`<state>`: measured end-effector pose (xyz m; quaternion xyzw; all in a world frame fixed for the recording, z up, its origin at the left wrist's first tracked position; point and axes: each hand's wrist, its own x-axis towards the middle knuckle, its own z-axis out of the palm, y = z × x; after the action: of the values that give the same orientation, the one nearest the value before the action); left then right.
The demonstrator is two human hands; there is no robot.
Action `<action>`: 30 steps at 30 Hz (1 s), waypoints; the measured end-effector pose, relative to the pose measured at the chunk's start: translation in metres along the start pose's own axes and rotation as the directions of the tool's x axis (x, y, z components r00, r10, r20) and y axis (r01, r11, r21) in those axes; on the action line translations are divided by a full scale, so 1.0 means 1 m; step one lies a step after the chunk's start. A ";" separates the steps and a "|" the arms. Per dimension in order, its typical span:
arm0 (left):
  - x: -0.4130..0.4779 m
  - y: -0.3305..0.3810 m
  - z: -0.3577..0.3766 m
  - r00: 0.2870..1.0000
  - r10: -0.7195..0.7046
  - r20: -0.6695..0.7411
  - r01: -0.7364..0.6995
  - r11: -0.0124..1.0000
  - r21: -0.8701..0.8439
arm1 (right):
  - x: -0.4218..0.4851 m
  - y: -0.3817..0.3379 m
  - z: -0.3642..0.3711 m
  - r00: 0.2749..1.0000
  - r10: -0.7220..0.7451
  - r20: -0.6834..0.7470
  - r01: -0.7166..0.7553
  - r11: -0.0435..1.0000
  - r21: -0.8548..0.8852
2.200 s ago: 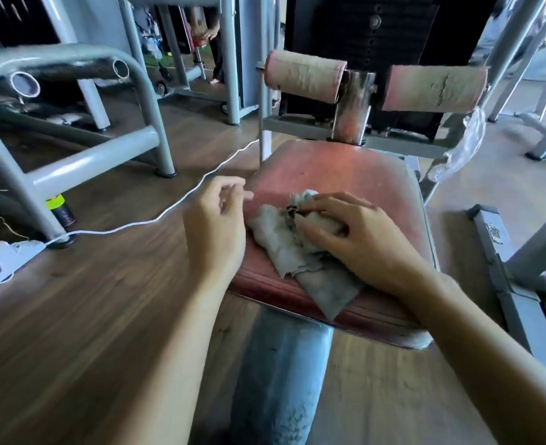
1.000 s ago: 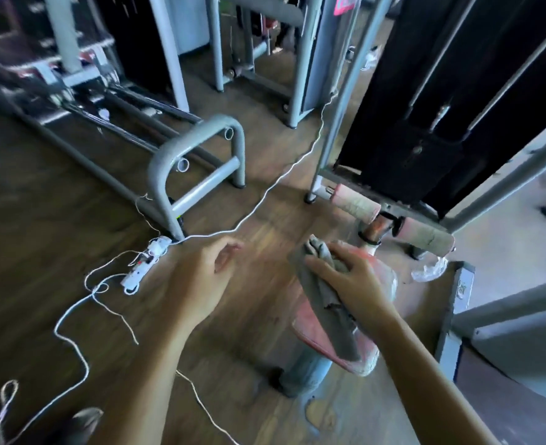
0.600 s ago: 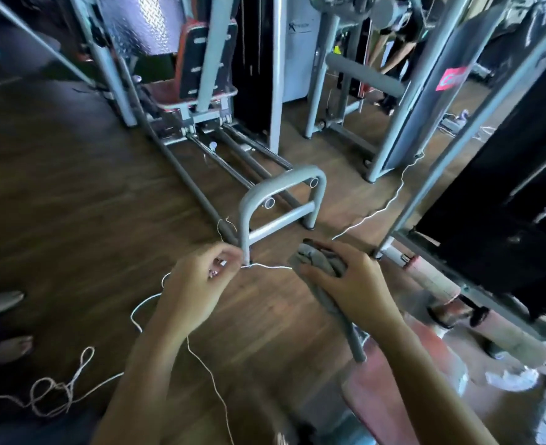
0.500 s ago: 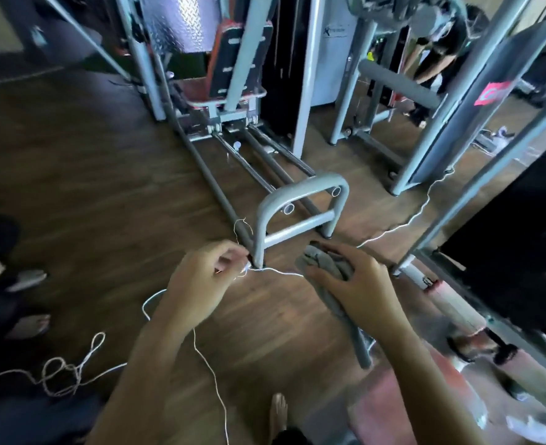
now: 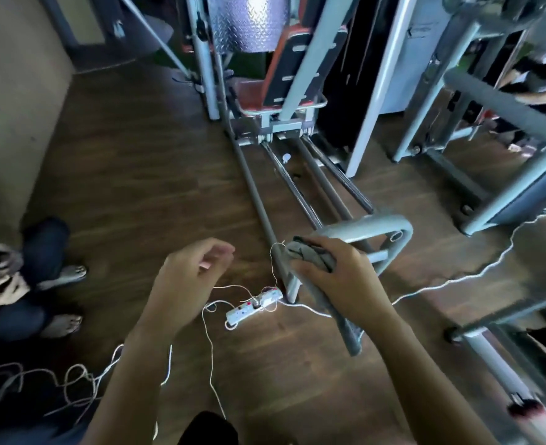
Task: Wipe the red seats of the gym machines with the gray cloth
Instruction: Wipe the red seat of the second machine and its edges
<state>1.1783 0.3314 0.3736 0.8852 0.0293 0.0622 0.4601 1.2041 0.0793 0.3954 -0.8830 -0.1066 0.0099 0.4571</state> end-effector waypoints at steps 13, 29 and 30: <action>0.229 -0.115 -0.130 0.994 -0.074 -0.085 0.084 0.989 0.121 | 0.279 -0.063 0.141 0.987 -0.091 0.130 0.104 0.989 -0.102; 0.501 -0.225 -0.225 0.988 -0.118 -0.096 0.132 0.980 0.149 | 0.569 -0.099 0.253 0.986 -0.126 0.108 0.134 0.988 -0.072; 0.526 -0.229 -0.226 0.988 -0.108 -0.111 0.124 0.981 0.147 | 0.594 -0.097 0.257 0.986 -0.126 0.108 0.134 0.988 -0.071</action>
<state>1.6696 0.7039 0.3587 0.9105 0.1094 0.0781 0.3911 1.7373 0.4578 0.3714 -0.8895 -0.1877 0.0215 0.4160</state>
